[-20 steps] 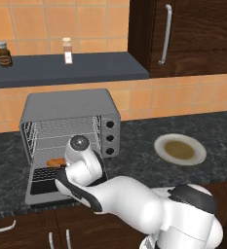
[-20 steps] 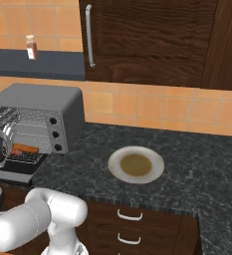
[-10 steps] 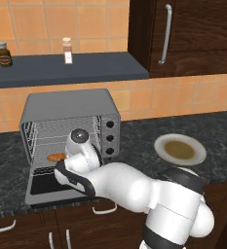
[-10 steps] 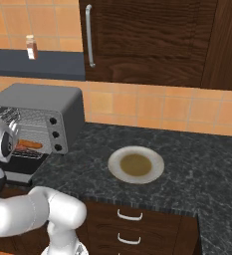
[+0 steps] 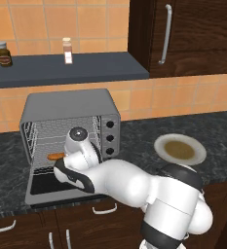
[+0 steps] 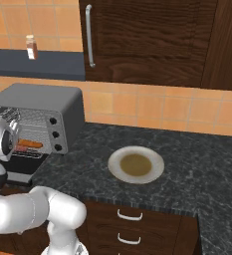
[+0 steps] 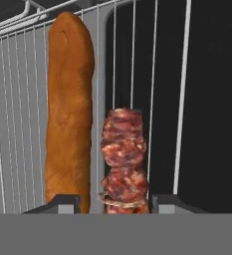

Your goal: Pick up the kebab skewer and baguette bread, and place them inside the toaster oven. Close the toaster oven door and start by setting the timer.

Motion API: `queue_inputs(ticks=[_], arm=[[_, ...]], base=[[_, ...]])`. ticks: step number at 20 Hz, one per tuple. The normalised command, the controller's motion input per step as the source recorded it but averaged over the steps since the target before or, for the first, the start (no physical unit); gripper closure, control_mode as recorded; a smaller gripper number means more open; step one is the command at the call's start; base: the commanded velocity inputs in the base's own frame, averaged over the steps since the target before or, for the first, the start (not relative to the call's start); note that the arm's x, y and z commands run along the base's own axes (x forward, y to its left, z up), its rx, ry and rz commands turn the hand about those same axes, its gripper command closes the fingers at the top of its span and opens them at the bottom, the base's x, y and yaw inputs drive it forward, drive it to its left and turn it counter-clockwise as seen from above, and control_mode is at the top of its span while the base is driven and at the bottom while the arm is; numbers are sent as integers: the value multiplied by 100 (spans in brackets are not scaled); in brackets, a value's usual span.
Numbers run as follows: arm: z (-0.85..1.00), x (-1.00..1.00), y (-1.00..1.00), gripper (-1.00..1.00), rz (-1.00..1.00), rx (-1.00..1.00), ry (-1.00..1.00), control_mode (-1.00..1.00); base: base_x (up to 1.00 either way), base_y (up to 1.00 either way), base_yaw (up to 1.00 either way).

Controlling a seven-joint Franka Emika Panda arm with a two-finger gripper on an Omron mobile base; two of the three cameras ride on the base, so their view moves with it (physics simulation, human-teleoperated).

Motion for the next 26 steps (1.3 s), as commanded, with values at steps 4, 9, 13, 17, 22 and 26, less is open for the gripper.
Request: queue_inputs(ticks=[4,9,13,17,22,26], arm=[[0,-4,0,-100,1,0,0,-100],[0,-10,0,-100,1,1,0,-100],[13,-48,2,-100,3,3,-1,-100],[22,-69,5,-100,3,5,-2,-100],[6,-68,8,-100,0,4,0,-100],[0,-37,1,-100,0,1,21,-100]], base=[[0,0,0],[0,0,0],[0,0,0],[0,0,0],[0,0,0],[0,0,0]])
